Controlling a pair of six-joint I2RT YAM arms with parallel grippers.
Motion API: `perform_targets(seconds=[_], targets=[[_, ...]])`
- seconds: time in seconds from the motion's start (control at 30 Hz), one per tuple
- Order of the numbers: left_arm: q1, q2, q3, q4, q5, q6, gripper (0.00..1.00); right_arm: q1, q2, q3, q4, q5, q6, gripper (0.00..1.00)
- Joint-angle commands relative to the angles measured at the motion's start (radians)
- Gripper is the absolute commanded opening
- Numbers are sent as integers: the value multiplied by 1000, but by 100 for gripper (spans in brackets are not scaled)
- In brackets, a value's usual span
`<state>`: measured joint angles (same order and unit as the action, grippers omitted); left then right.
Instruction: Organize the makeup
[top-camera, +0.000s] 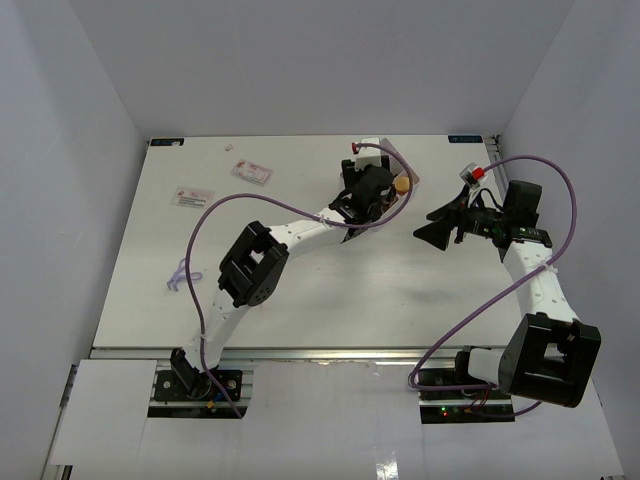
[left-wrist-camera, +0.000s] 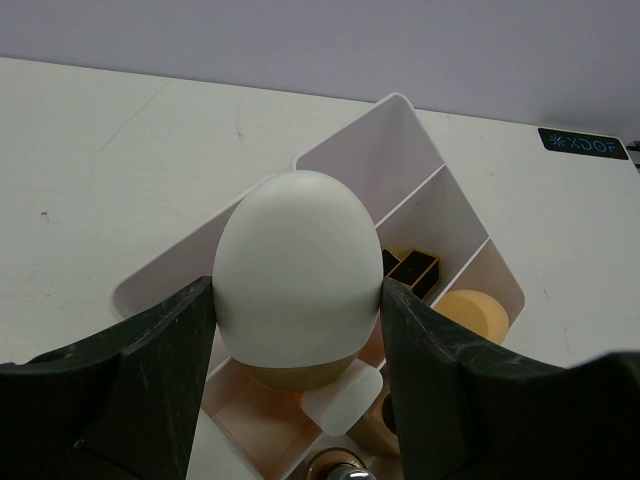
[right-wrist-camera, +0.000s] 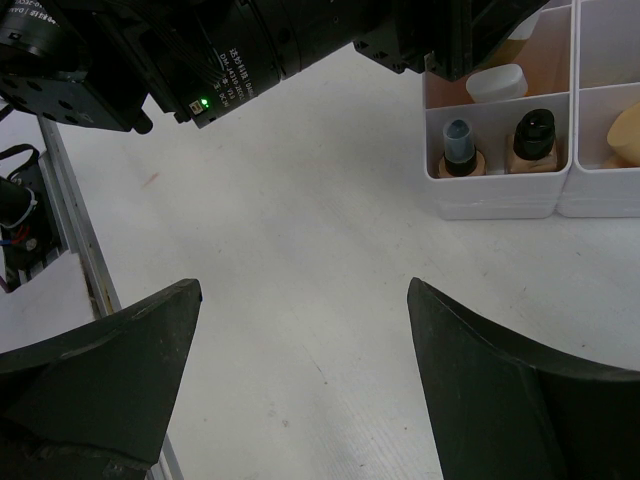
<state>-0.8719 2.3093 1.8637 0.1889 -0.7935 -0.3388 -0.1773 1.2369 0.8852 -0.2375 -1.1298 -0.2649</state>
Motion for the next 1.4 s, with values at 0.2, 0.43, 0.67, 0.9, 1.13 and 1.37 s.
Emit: perform_targets(seconds=[0.2,0.43,0.67,0.9,1.13,1.37], targets=[[-7,-70,-47,-49,60,-16,79,-11,-17,-5,12,-36,12,90],[-10,-79,-58,-41,77,-13,83,-11,-19,-6,13,-36,12,90],[-12,-113,-64,-31,112,-1,84,-14,-20,-6,12,-38,12,90],[-14,-199,-90,-16,195,7,90,-15,-25,-8,12,-46,7,90],[-14,-294,-125,-18,269,15,97,-22,-32,-10,11,-57,5,90],[31,-578,-413,-145,365,-51,98,-28,-53,-15,7,-61,-3,90]])
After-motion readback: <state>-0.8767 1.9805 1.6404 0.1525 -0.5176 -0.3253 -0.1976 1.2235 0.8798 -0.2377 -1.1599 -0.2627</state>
